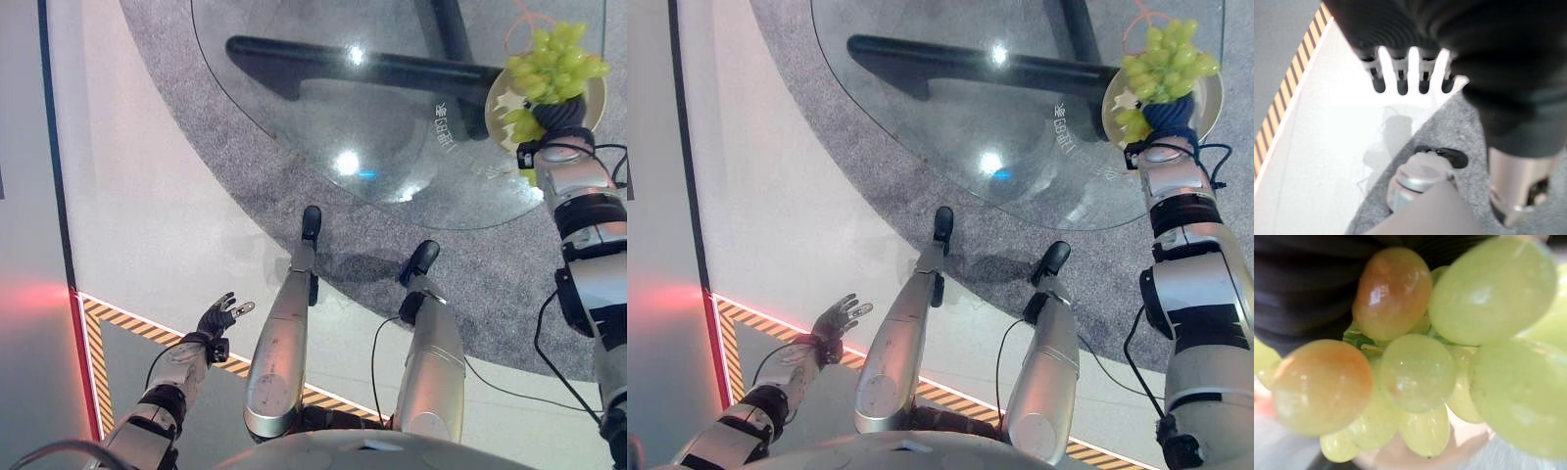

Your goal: Pick up fruits into the plate

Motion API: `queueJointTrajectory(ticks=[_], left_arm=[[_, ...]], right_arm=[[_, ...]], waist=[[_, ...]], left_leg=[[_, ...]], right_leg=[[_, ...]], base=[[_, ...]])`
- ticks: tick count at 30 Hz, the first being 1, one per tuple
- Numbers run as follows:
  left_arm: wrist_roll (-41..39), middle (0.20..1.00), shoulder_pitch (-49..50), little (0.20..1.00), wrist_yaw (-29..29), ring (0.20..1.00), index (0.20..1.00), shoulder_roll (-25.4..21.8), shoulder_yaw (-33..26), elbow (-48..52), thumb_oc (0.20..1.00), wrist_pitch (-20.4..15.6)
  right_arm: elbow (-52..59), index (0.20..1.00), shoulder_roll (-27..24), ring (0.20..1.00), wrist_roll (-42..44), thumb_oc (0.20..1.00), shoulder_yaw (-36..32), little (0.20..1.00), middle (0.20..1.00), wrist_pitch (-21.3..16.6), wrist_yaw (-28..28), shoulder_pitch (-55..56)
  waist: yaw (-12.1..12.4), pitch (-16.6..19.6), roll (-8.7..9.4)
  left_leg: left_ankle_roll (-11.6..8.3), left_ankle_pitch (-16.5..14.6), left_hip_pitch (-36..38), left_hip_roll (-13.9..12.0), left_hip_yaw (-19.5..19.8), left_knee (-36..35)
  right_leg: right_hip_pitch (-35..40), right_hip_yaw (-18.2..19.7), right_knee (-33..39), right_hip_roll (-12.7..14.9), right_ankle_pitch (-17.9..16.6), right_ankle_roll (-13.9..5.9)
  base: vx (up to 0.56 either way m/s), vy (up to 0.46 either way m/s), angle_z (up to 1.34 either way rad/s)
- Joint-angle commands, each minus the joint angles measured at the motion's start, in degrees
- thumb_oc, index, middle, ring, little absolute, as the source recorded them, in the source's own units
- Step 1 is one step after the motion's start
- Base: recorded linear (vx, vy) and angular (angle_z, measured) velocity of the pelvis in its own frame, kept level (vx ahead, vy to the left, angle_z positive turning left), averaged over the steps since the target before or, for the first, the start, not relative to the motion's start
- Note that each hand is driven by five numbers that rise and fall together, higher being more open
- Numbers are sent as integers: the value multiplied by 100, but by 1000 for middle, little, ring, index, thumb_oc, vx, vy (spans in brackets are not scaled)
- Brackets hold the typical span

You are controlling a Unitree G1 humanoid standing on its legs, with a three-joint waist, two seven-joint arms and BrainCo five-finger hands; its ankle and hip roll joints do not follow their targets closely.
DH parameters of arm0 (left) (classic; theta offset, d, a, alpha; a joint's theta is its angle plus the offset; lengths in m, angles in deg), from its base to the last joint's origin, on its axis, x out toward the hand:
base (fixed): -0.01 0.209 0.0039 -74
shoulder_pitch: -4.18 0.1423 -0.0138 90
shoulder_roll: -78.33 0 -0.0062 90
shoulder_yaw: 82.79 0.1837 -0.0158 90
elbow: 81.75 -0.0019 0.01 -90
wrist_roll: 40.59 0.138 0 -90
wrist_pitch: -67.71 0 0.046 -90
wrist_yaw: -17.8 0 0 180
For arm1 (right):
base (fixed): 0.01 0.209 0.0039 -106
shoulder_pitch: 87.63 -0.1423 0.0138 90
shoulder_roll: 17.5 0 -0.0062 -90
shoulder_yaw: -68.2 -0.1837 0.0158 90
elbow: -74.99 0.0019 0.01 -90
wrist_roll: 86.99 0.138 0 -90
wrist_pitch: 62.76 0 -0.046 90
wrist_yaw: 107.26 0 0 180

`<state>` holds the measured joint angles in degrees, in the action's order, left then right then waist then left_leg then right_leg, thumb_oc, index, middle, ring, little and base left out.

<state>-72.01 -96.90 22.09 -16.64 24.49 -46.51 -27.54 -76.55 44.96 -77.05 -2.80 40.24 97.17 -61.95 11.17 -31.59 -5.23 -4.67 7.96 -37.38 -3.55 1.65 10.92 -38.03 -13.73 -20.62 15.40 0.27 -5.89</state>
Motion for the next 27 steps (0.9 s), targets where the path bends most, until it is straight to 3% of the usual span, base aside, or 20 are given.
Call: queueJointTrajectory(ticks=[1,7,10,11,12,20,27], left_arm=[[-32,1000,589,1000,-71,1000,1000,-48,188,81,1000,5],[-58,1000,763,1000,2,1000,1000,-71,291,196,1000,28],[-77,1000,831,1000,41,1000,1000,-50,319,257,1000,12],[-102,1000,855,1000,48,1000,1000,-51,333,285,1000,28],[-90,1000,907,1000,39,1000,1000,-62,350,359,1000,55],[84,1000,1017,1000,59,1000,1000,-136,259,364,1000,48],[170,1000,971,1000,-86,1000,1000,-143,253,382,1000,42]], right_arm=[[-106,200,-802,200,-490,200,462,200,200,262,782,-360],[-277,200,-1062,200,-1066,200,679,200,200,661,1174,-530],[-359,200,-1124,200,-1111,200,731,200,200,672,1174,-579],[-404,573,-1137,573,-1094,573,724,573,573,609,1129,-580],[-399,1000,-1173,1000,-1084,1000,708,1000,1000,508,1031,-550],[101,1000,-1190,1000,-1589,1000,759,1000,1000,5,1385,-396],[316,1000,-1096,1000,-1775,1000,640,1000,1000,-575,2143,-209]], waist=[[-64,180,-353],[-89,180,-540],[-100,180,-635],[-101,180,-655],[-108,180,-678],[-133,180,-618],[-151,180,-514]], left_leg=[[334,-902,-300,684,-254,523],[395,-947,-504,762,-197,690],[401,-968,-547,790,-188,757],[403,-977,-557,795,-188,778],[405,-977,-563,806,-180,777],[395,-1011,-474,789,-170,796],[377,-1034,-230,764,-215,706]], right_leg=[[-207,-186,-505,-529,694,212],[-501,13,-638,-584,749,264],[-590,81,-736,-588,803,294],[-605,92,-752,-586,815,304],[-620,121,-743,-600,820,314],[-525,116,-712,-645,818,325],[-231,33,-556,-675,775,300]], base=[[71,48,-6],[78,32,-2],[66,32,-5],[55,15,-3],[38,5,1],[0,0,0],[-19,-8,1]])
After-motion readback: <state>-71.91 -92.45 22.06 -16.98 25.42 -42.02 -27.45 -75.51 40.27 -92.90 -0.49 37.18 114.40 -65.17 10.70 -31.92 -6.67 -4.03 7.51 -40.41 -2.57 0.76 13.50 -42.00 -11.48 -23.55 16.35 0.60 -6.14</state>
